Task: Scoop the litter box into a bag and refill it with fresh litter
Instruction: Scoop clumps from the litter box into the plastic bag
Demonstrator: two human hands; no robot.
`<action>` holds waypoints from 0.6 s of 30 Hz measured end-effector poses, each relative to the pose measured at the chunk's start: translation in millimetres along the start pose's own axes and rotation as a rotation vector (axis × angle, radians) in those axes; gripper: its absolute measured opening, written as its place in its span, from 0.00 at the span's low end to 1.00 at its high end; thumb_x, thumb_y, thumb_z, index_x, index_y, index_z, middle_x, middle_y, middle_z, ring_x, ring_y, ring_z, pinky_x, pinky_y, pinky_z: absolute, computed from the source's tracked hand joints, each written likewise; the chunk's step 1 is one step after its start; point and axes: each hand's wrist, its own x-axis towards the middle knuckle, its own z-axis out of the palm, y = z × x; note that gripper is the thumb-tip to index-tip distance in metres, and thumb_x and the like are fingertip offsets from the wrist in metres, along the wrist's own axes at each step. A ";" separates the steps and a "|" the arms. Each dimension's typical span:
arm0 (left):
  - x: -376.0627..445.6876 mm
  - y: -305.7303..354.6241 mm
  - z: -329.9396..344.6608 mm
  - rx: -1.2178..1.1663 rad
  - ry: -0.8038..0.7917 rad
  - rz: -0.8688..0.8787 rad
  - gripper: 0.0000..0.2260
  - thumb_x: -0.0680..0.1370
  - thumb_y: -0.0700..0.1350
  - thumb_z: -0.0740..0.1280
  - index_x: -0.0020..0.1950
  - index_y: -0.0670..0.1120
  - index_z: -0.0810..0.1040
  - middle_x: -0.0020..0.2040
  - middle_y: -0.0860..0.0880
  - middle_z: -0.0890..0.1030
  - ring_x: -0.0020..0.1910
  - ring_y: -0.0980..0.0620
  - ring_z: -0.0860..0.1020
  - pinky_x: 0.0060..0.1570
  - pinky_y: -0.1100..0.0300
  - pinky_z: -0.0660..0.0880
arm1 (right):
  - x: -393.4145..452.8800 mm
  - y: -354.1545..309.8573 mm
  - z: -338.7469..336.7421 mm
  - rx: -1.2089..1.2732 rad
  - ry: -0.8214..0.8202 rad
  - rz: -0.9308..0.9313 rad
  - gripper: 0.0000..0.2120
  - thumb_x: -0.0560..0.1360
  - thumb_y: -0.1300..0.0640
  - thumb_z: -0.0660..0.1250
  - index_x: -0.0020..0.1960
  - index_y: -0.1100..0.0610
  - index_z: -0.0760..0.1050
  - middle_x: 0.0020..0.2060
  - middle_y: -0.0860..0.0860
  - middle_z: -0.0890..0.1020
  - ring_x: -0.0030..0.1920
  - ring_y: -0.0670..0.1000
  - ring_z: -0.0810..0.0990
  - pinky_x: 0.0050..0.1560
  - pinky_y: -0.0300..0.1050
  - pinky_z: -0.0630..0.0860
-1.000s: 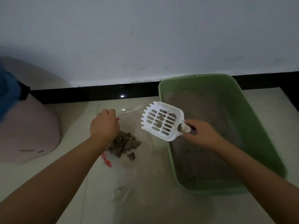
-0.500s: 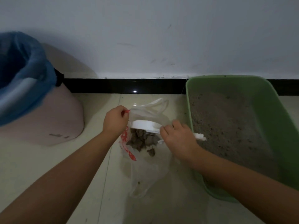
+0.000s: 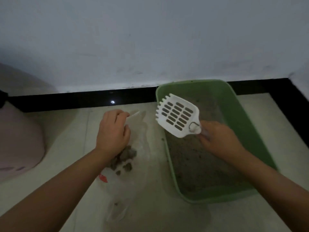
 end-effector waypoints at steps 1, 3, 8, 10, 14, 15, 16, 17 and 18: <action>2.6 7.8 10.6 -0.027 -0.022 0.091 0.15 0.70 0.42 0.58 0.47 0.36 0.79 0.44 0.38 0.79 0.47 0.46 0.72 0.48 0.58 0.70 | -5.1 15.5 -11.4 -0.044 -0.074 0.107 0.11 0.76 0.59 0.59 0.46 0.64 0.79 0.38 0.60 0.82 0.38 0.60 0.81 0.36 0.46 0.74; 10.9 26.0 33.4 -0.067 -0.113 0.213 0.14 0.69 0.43 0.57 0.41 0.37 0.80 0.39 0.39 0.79 0.43 0.48 0.68 0.45 0.56 0.66 | -14.9 44.9 -28.7 -0.116 -0.252 0.419 0.15 0.79 0.53 0.57 0.50 0.63 0.78 0.38 0.56 0.80 0.39 0.55 0.77 0.36 0.42 0.71; 28.8 58.6 77.5 -0.065 -0.193 0.293 0.15 0.68 0.44 0.56 0.33 0.37 0.78 0.35 0.40 0.78 0.40 0.48 0.67 0.41 0.58 0.63 | -38.4 95.8 -25.4 -0.297 -0.531 0.675 0.16 0.80 0.53 0.56 0.60 0.61 0.74 0.55 0.56 0.80 0.53 0.52 0.78 0.52 0.40 0.73; 35.0 60.3 87.9 -0.068 -0.183 0.304 0.15 0.67 0.44 0.56 0.32 0.36 0.78 0.35 0.40 0.77 0.41 0.49 0.65 0.44 0.58 0.63 | -42.6 108.2 -14.3 -0.331 -0.631 0.685 0.17 0.80 0.53 0.55 0.63 0.60 0.72 0.60 0.56 0.78 0.59 0.51 0.77 0.58 0.39 0.72; 40.9 56.8 100.7 -0.053 -0.166 0.413 0.14 0.66 0.44 0.56 0.30 0.38 0.77 0.32 0.42 0.77 0.44 0.48 0.67 0.48 0.57 0.64 | -26.6 123.1 9.1 -0.357 -0.663 0.602 0.17 0.81 0.57 0.51 0.67 0.60 0.68 0.63 0.56 0.76 0.62 0.52 0.75 0.63 0.43 0.71; 44.3 56.1 102.3 -0.042 -0.177 0.452 0.14 0.66 0.45 0.56 0.29 0.39 0.77 0.30 0.43 0.76 0.42 0.48 0.66 0.48 0.56 0.63 | -17.9 127.2 11.6 -0.327 -0.627 0.601 0.17 0.81 0.57 0.51 0.67 0.60 0.69 0.62 0.56 0.76 0.61 0.53 0.76 0.63 0.44 0.71; 48.9 55.4 104.0 -0.022 -0.185 0.493 0.14 0.66 0.45 0.55 0.28 0.41 0.76 0.29 0.44 0.75 0.40 0.49 0.65 0.48 0.56 0.62 | -8.0 130.8 11.8 -0.287 -0.577 0.604 0.17 0.81 0.57 0.51 0.65 0.61 0.70 0.61 0.57 0.77 0.60 0.53 0.76 0.61 0.44 0.71; 54.0 54.7 106.3 -0.001 -0.189 0.539 0.14 0.65 0.46 0.55 0.27 0.42 0.76 0.28 0.46 0.74 0.39 0.50 0.65 0.50 0.55 0.62 | 3.1 135.3 11.0 -0.250 -0.532 0.588 0.17 0.81 0.57 0.51 0.63 0.62 0.71 0.60 0.58 0.77 0.60 0.54 0.77 0.60 0.43 0.71; 57.6 54.4 108.5 0.016 -0.195 0.578 0.14 0.65 0.47 0.55 0.27 0.43 0.76 0.27 0.47 0.73 0.37 0.50 0.66 0.52 0.54 0.62 | 15.8 139.8 9.1 -0.212 -0.494 0.574 0.17 0.81 0.57 0.51 0.62 0.63 0.72 0.60 0.59 0.78 0.59 0.55 0.77 0.59 0.44 0.71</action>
